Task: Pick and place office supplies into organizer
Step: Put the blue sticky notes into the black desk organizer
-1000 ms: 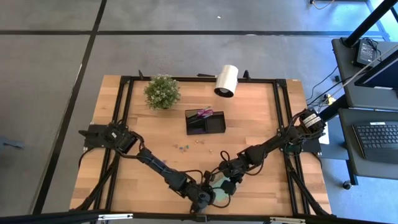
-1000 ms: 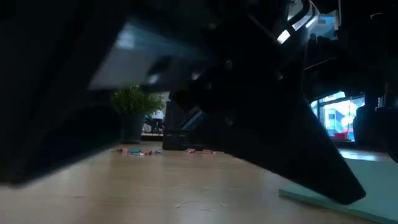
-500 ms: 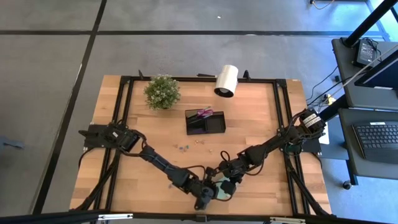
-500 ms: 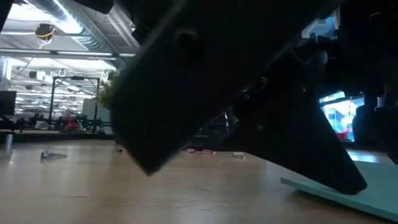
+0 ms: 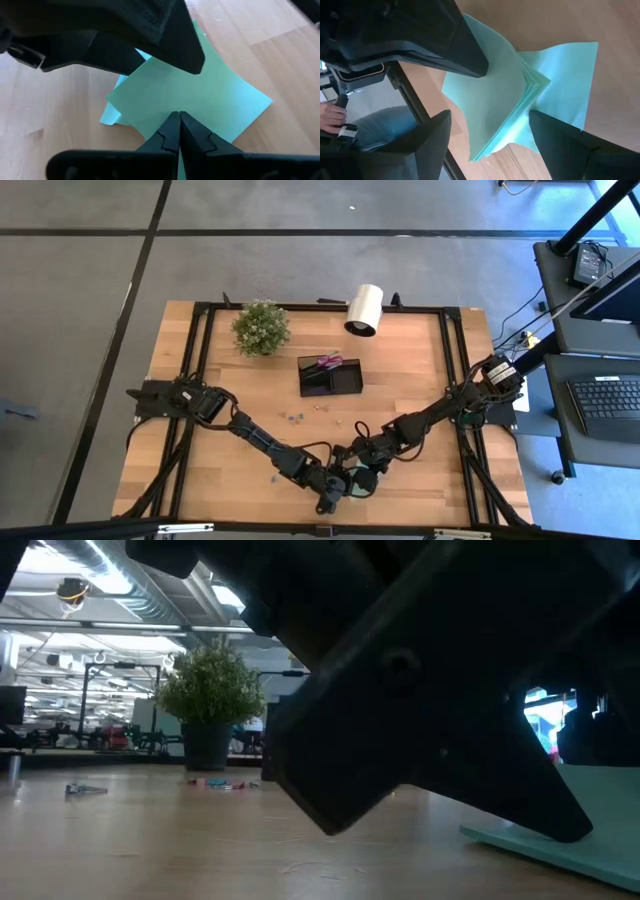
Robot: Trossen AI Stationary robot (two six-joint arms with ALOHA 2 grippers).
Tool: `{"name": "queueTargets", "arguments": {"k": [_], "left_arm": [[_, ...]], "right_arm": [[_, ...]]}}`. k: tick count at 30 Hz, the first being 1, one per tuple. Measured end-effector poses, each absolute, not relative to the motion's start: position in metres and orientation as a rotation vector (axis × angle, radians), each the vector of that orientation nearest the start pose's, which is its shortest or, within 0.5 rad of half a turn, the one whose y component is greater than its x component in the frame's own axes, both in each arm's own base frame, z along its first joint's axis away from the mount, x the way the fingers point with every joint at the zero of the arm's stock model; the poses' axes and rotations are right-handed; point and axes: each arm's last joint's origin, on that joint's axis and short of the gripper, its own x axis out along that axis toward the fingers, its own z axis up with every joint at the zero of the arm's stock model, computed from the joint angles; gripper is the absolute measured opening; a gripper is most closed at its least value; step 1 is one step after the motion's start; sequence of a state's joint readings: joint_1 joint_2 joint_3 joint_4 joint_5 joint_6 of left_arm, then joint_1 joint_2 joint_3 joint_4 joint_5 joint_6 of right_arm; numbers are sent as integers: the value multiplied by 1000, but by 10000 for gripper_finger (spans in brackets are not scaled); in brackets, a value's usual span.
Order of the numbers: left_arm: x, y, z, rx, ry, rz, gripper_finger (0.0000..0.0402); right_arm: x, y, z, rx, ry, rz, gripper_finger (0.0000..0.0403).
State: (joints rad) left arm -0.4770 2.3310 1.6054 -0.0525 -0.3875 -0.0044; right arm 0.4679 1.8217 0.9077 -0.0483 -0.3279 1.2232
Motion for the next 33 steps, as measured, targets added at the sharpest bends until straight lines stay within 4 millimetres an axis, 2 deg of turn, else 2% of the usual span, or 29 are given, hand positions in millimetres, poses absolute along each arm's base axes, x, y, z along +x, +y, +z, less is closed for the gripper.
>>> {"name": "queueTargets", "arguments": {"k": [5,16,33], "left_arm": [[443,-215,111,329,704,-61,1],[443,-213,110,324,684,23,1],[443,-208,110,348,673,143,1]], "right_arm": [[297,160,124,990,1285,33,266],[297,159,123,980,1274,10,192],[296,158,122,975,1287,-7,130]]}}
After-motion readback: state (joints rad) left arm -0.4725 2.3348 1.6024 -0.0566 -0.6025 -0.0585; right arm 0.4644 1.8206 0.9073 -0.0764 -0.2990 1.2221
